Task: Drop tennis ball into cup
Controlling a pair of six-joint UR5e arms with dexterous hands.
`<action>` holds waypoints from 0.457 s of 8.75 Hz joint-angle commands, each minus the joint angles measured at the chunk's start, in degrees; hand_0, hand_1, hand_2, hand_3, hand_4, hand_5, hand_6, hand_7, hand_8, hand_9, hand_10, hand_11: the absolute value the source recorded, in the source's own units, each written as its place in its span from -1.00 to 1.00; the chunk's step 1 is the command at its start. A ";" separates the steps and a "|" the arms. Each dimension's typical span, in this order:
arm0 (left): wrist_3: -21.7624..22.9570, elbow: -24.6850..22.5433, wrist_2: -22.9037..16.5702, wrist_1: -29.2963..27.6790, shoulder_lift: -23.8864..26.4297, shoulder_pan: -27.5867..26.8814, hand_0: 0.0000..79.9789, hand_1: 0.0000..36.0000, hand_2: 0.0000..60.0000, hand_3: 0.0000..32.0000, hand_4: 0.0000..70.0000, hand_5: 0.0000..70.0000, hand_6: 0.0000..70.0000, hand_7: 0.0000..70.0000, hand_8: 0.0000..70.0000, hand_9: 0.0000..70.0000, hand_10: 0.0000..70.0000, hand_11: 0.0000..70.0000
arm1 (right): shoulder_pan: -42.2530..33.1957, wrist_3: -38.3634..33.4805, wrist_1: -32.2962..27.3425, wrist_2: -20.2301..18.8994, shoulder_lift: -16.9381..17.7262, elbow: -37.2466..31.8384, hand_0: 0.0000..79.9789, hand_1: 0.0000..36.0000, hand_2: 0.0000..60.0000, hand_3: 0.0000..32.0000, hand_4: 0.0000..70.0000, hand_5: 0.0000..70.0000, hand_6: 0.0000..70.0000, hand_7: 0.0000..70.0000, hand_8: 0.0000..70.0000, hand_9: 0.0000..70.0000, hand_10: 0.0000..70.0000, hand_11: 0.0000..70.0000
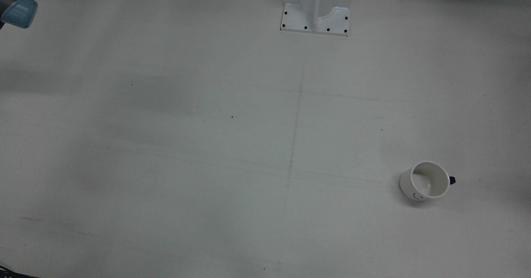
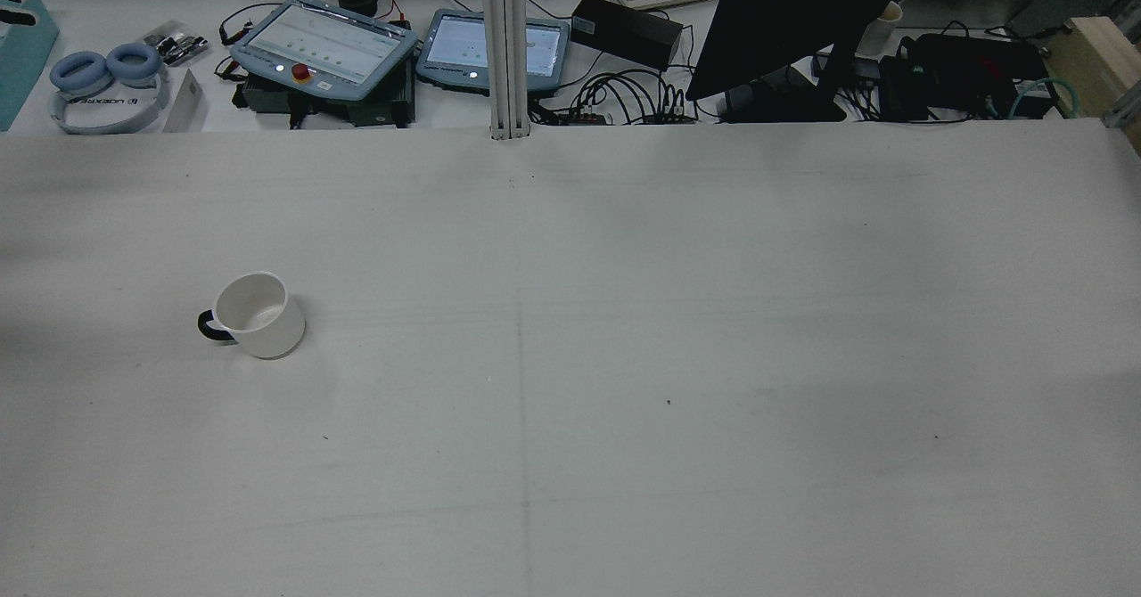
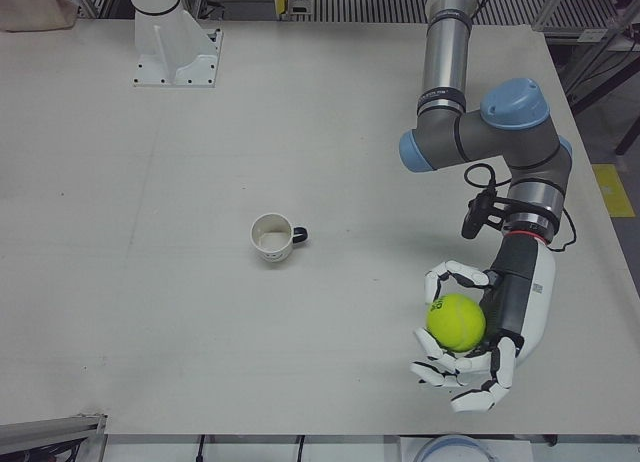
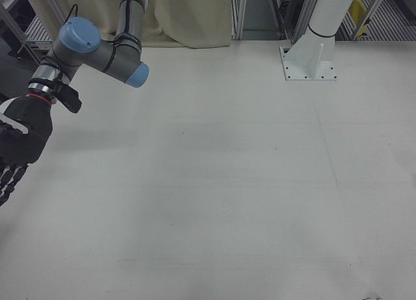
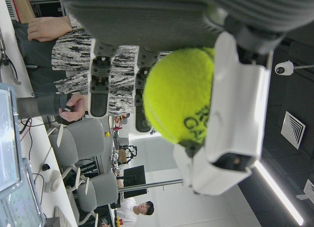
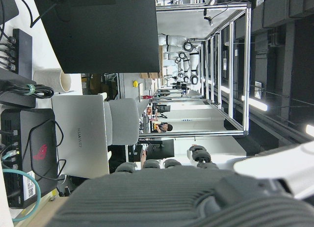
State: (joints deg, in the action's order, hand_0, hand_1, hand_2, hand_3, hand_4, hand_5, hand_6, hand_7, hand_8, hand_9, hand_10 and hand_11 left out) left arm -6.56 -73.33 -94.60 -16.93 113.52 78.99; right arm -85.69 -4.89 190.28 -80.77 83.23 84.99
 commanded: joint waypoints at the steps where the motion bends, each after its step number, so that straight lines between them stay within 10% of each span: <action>1: 0.06 -8.65 -0.50 4.08 -0.32 -4.79 1.00 1.00 1.00 0.33 -0.85 -0.07 1.00 0.75 0.02 0.07 -0.32 0.12 | -0.01 -0.03 0.00 0.00 0.00 0.00 -1.00 -1.00 -1.00 -1.00 -1.00 -1.00 -1.00 -1.00 -1.00 -1.00 -1.00 -1.00; 4: -0.03 -13.07 -0.50 6.73 -0.32 -13.49 1.00 1.00 1.00 0.29 -0.84 -0.07 1.00 0.74 0.01 0.05 -0.31 0.13 | -0.01 -0.03 0.00 0.00 0.00 0.00 -1.00 -1.00 -1.00 -1.00 -1.00 -1.00 -1.00 -1.00 -1.00 -1.00 -1.00 -1.00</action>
State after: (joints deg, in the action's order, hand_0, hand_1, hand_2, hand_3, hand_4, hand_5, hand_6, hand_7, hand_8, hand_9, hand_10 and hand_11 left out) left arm -6.53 -83.46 -95.11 -11.90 113.22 71.73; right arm -85.70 -4.92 190.28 -80.77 83.23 84.99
